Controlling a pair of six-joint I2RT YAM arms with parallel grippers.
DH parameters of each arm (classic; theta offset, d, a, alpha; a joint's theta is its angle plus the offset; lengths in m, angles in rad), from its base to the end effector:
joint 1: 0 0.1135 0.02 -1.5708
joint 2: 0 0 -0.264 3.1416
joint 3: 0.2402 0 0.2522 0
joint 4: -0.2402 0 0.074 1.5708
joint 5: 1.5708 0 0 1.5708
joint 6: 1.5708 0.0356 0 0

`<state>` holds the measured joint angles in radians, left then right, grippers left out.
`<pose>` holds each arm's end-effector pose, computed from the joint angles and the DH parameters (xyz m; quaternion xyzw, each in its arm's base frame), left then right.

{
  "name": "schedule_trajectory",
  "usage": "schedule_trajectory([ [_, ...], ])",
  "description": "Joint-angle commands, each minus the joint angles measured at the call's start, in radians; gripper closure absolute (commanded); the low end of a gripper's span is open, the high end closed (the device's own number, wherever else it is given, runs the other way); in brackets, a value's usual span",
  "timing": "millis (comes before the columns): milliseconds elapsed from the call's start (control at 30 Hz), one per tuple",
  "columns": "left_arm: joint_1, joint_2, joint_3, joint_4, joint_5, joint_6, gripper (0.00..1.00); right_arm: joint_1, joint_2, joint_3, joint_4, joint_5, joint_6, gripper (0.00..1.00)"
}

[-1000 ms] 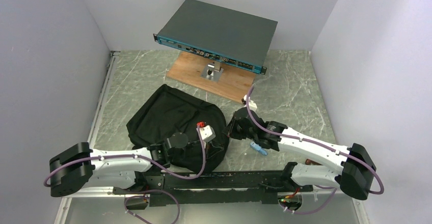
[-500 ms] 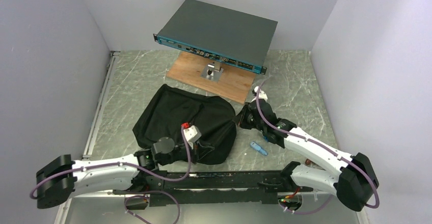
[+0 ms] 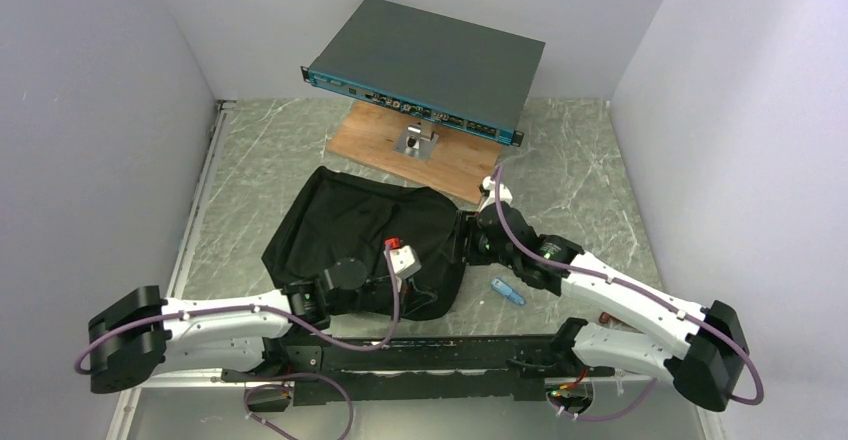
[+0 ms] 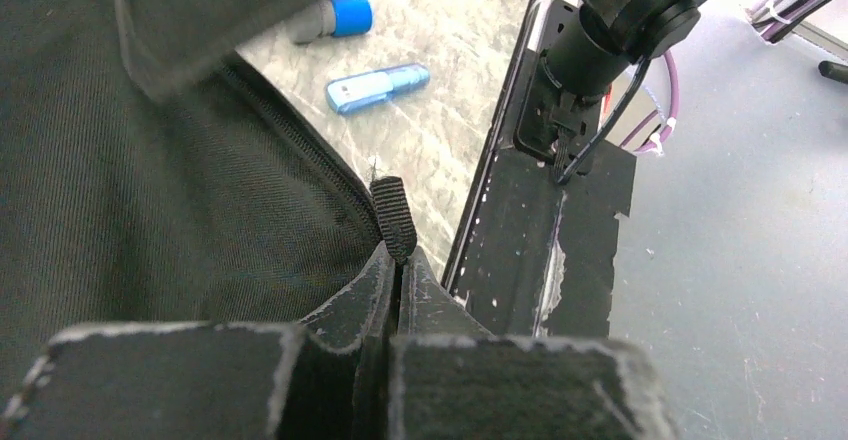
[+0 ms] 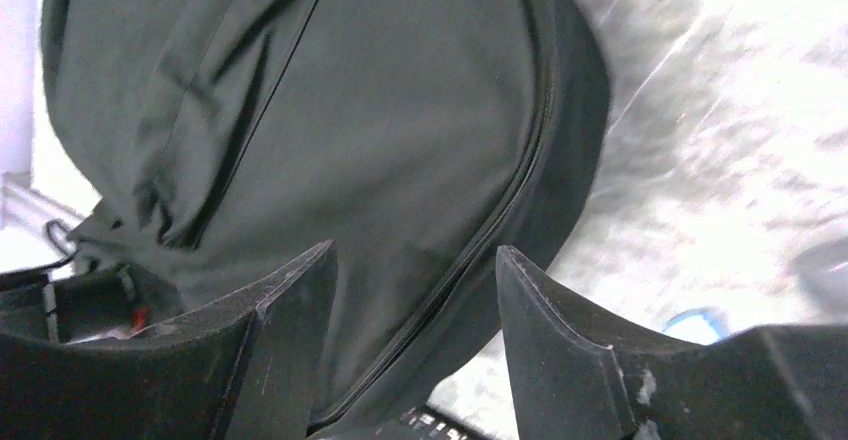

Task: Pack the student bag
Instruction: Zip the student bag at the center of the board.

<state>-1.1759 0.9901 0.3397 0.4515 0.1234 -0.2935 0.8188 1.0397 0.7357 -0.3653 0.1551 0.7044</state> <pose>0.0781 -0.1989 0.2120 0.3651 0.6817 -0.4592 0.4371 0.1568 0.1595 0.2573 -0.0176 0.8979 0.2493 0.3625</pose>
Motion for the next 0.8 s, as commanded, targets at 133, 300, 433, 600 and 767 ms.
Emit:
schedule_trajectory([
  [133, -0.002, 0.102, 0.087, 0.124, 0.085, 0.04, 1.0, 0.123, -0.031, -0.114, 0.039, -0.009, 0.394, 0.49],
  [300, -0.001, 0.101, 0.099, 0.047, 0.031, 0.043, 1.0, 0.119, -0.06, -0.119, 0.058, 0.095, 0.415, 0.75],
  [433, 0.0, 0.056, 0.043, 0.016, -0.067, 0.008, 1.0, 0.09, -0.103, -0.107, 0.031, 0.238, 0.359, 1.0],
  [600, 0.002, -0.037, -0.005, -0.18, -0.209, -0.046, 1.0, -0.161, -0.141, -0.165, 0.121, 0.052, 0.219, 1.0],
  [767, 0.002, -0.181, -0.084, -0.316, -0.327, -0.122, 1.0, -0.297, -0.156, -0.198, 0.171, -0.011, 0.15, 1.0],
])
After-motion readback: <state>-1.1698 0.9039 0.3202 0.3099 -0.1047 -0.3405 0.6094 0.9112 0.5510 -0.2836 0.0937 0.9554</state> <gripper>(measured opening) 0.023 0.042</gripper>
